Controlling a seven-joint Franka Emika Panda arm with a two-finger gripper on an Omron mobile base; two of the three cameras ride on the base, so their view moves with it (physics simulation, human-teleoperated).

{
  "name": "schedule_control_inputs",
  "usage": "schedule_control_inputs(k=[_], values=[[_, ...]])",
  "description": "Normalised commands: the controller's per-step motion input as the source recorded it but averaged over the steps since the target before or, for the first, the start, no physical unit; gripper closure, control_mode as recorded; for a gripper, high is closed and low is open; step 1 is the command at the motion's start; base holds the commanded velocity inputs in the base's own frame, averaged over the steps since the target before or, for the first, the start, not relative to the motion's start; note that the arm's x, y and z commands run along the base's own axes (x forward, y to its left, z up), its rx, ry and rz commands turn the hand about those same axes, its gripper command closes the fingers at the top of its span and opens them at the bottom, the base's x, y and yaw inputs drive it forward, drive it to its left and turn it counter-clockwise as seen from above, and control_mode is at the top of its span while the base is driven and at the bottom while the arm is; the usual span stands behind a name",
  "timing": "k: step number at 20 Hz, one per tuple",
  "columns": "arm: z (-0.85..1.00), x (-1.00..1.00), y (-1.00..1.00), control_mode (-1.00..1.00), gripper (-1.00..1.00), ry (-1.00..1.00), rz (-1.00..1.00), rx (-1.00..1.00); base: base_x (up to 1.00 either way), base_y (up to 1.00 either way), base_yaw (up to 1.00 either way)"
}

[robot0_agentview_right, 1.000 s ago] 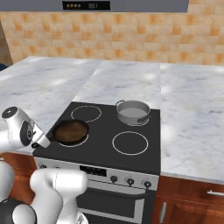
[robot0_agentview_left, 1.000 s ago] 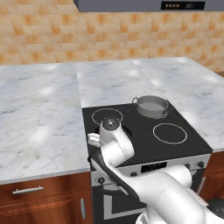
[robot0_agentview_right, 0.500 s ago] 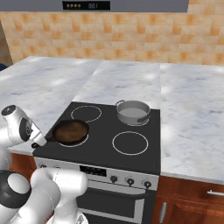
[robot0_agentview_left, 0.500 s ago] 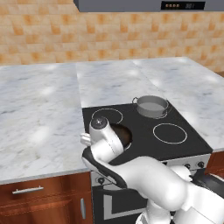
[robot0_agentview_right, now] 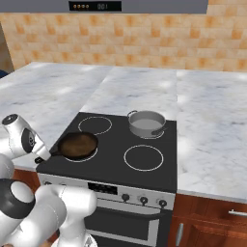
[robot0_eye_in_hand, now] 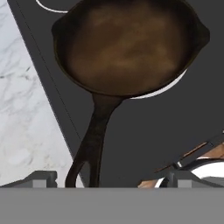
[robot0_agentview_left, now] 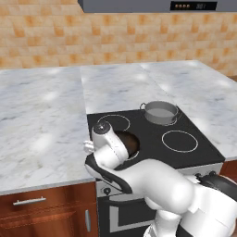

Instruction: Move the pot and pan from the stove into the sink.

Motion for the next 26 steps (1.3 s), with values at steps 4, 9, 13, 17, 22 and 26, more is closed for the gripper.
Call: schedule_control_inputs(k=[4,9,13,17,22,26], values=[[-0.32,0.06,0.00,-1.00,-1.00,0.04,0.00,0.00,0.00,0.00,0.00],[-0.33,0.10,0.00,-1.00,-1.00,0.03,0.00,0.00,0.00,0.00,0.00],[-0.29,0.14,0.01,-1.00,-1.00,0.02,0.00,0.00,0.00,0.00,0.00],[-0.29,0.15,0.01,-1.00,-1.00,0.01,0.00,-0.01,0.00,0.00,0.00],[-0.25,0.14,0.01,-1.00,-1.00,0.00,0.00,-0.02,0.00,0.00,0.00],[-0.09,0.10,0.00,-1.00,-1.00,0.00,0.00,-0.01,0.00,0.00,0.00]])
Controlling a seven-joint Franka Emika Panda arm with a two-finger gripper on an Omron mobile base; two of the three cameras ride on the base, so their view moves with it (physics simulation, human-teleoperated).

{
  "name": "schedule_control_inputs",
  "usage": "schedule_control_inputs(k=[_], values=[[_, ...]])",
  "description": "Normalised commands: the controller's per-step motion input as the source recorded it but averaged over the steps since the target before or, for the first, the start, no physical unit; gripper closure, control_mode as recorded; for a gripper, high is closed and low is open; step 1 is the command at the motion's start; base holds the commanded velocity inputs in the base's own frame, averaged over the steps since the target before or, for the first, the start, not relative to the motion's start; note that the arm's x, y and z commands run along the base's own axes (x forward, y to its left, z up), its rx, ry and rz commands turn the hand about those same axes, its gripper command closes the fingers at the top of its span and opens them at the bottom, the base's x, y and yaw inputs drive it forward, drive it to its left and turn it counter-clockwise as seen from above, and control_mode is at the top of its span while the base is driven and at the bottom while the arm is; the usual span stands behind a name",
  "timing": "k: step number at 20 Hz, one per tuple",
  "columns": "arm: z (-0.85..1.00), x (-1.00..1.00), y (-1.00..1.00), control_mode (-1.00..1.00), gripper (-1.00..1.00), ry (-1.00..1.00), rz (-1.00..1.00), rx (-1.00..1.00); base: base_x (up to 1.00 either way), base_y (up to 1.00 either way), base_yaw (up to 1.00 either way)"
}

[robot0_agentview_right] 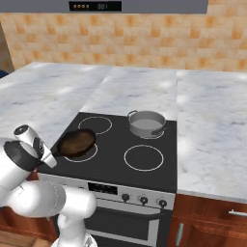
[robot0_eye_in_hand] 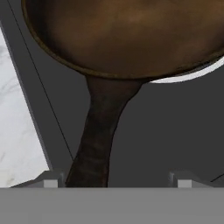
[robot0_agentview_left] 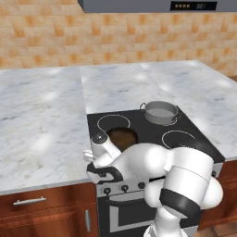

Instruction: Move the pot and pan from the stove into the sink.

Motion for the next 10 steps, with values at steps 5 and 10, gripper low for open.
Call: schedule_control_inputs(k=[5,10], values=[[-0.05,0.17,0.03,-1.00,-1.00,0.00,-0.02,-0.01,0.00,0.00,0.00],[-0.23,0.21,0.05,-1.00,-1.00,0.01,-0.04,-0.04,0.00,0.00,0.00]])
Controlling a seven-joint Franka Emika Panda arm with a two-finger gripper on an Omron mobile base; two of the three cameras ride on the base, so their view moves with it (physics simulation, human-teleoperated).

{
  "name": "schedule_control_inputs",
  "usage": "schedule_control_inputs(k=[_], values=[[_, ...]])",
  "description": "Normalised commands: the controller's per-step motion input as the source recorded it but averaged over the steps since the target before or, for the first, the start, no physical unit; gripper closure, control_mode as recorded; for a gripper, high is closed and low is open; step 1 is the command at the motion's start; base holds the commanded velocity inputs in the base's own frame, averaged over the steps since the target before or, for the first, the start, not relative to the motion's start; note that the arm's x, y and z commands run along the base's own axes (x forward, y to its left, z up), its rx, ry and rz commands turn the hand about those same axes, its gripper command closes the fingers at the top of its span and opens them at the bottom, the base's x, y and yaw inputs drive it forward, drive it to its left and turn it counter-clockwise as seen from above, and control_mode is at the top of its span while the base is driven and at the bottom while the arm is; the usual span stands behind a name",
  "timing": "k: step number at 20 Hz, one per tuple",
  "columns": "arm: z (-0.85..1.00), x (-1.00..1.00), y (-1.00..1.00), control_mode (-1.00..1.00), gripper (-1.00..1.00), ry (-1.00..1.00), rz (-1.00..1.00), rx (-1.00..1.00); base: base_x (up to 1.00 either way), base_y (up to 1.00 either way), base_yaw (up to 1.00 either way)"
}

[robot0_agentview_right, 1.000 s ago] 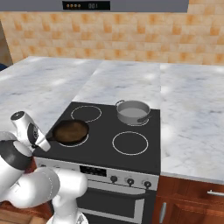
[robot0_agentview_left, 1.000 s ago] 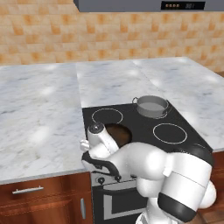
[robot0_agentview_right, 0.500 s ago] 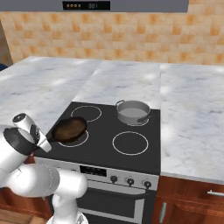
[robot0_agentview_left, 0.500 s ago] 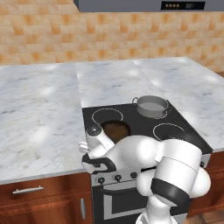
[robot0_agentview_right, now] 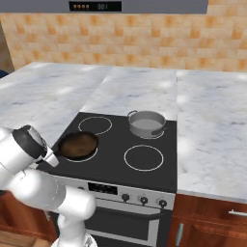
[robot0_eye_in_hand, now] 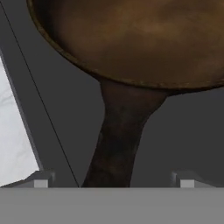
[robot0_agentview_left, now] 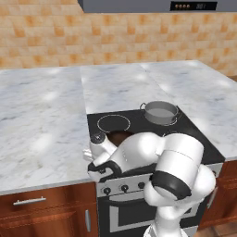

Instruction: Move the pot and pan from the stove into the sink.

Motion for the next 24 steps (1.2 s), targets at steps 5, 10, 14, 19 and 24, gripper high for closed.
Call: schedule_control_inputs(k=[5,10,14,19,24], values=[[-0.40,0.00,0.00,-1.00,1.00,0.02,0.00,-0.03,0.00,0.00,0.00],[0.00,0.00,0.00,-1.00,1.00,0.00,0.00,0.00,0.00,0.00,0.00],[0.25,0.00,0.00,-1.00,1.00,0.00,-0.05,0.02,0.00,0.00,0.00],[0.88,0.00,-0.09,-1.00,1.00,0.00,-0.06,0.06,0.00,0.00,0.00],[1.00,0.00,-0.25,-1.00,1.00,-0.01,-0.04,0.07,0.00,0.00,0.00]])
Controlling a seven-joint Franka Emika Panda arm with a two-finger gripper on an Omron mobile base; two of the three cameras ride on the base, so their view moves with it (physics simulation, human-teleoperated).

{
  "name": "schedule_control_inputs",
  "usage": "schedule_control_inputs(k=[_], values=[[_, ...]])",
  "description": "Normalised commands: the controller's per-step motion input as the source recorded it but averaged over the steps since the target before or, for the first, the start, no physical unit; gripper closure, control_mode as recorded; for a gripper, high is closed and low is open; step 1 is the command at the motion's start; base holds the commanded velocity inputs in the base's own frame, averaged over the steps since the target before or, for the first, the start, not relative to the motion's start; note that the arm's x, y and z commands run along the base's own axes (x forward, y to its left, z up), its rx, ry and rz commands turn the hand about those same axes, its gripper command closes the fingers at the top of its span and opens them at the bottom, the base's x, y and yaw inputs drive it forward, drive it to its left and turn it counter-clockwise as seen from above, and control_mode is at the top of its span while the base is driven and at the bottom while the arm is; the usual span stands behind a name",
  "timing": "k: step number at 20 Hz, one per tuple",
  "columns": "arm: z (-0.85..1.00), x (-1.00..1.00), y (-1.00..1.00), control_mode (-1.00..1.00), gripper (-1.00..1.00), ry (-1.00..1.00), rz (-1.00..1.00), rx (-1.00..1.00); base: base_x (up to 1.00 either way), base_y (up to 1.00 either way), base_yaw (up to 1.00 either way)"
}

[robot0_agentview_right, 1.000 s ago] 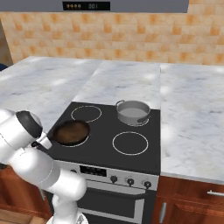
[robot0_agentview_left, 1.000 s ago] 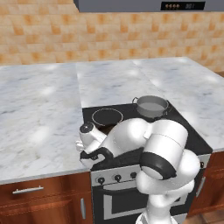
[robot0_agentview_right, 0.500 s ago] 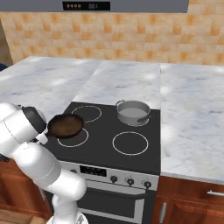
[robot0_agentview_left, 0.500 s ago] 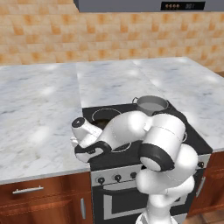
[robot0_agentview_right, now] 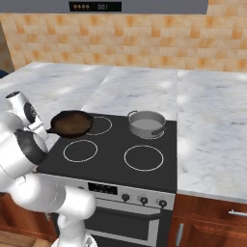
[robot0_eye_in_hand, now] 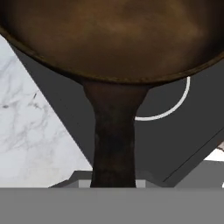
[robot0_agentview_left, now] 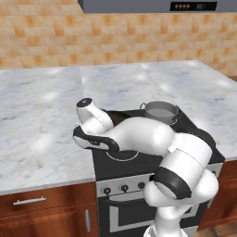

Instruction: Move the pot and pan from the stove into the sink.

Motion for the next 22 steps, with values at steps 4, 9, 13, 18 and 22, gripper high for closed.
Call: schedule_control_inputs(k=[4,9,13,18,22], values=[[1.00,-0.10,-0.25,-1.00,1.00,0.00,-0.03,0.05,0.00,0.00,0.00],[0.61,-0.62,-0.35,-1.00,1.00,-0.06,0.00,0.01,0.00,0.00,0.00],[0.37,-0.85,-0.34,-1.00,1.00,-0.15,0.04,0.00,0.00,0.00,0.00],[0.46,-0.69,-0.23,-1.00,1.00,-0.24,0.16,-0.02,0.00,0.00,0.00],[0.29,-0.58,-0.31,-1.00,1.00,-0.28,0.19,-0.03,0.00,0.00,0.00]])
